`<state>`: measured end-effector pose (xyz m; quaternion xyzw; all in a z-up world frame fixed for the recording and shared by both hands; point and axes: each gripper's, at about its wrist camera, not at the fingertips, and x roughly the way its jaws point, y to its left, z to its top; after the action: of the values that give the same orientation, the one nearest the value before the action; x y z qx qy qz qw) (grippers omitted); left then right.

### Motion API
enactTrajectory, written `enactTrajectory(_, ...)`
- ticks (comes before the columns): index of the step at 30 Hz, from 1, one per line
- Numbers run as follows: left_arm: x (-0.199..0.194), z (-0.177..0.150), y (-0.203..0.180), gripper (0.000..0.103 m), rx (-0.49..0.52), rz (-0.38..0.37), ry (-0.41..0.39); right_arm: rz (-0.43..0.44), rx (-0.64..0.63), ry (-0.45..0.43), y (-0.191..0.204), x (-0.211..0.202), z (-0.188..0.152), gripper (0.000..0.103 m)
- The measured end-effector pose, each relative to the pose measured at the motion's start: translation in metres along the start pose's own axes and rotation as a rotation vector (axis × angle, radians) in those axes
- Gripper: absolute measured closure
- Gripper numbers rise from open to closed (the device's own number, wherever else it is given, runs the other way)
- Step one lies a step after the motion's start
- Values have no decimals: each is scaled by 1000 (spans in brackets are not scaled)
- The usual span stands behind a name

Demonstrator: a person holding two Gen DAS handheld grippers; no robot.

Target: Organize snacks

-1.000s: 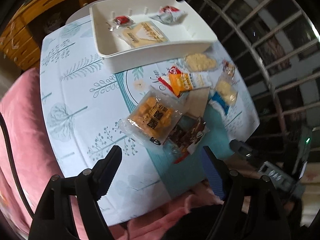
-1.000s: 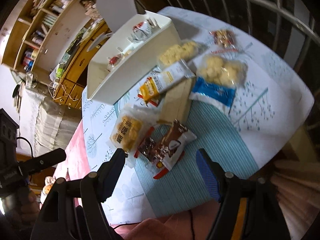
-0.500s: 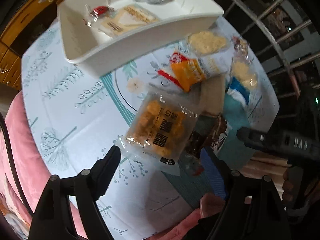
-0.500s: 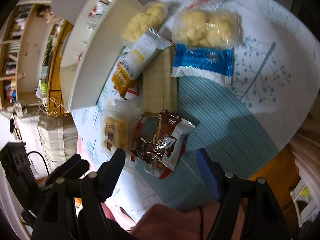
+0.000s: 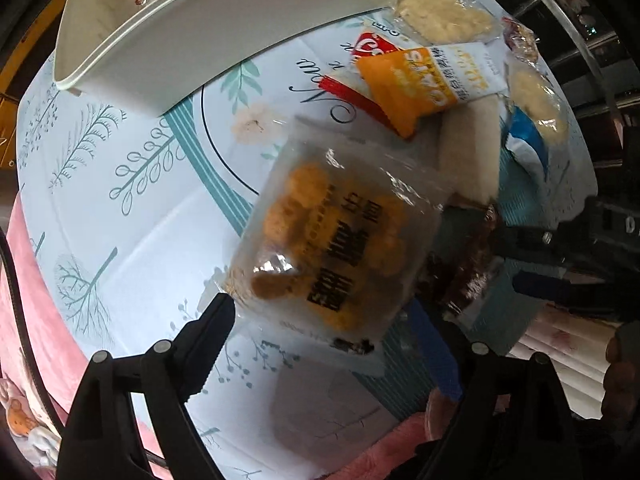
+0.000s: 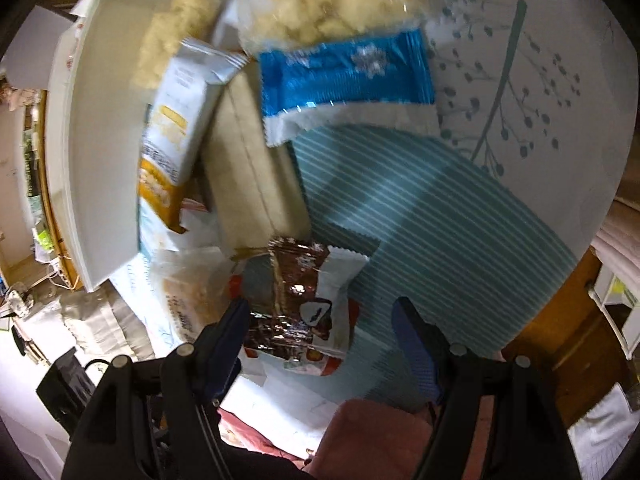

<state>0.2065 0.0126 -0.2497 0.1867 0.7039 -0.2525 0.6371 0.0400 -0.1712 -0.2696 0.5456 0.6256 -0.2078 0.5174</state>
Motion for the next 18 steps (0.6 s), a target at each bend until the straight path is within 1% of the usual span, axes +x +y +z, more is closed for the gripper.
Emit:
enactTrajectory(4,9,8,6,10,-14,-16,22,-41,22,43,5,13,3,30)
enactTrajectory(8,15,18,9,4,-16,-24,26,-90,13,60,14,19,5,30)
enactTrajectory(12,20,31,9,2,-25,-23,26,-140,-8,71,17,21,9,31)
enactTrajectory(15,21,37,11,1,-45,-30,16,-178,-10,76,23,24,8,35)
enactTrajectory(18,24,46,16,1,-79,-33,7,-216,-13,76,26,26,6,43)
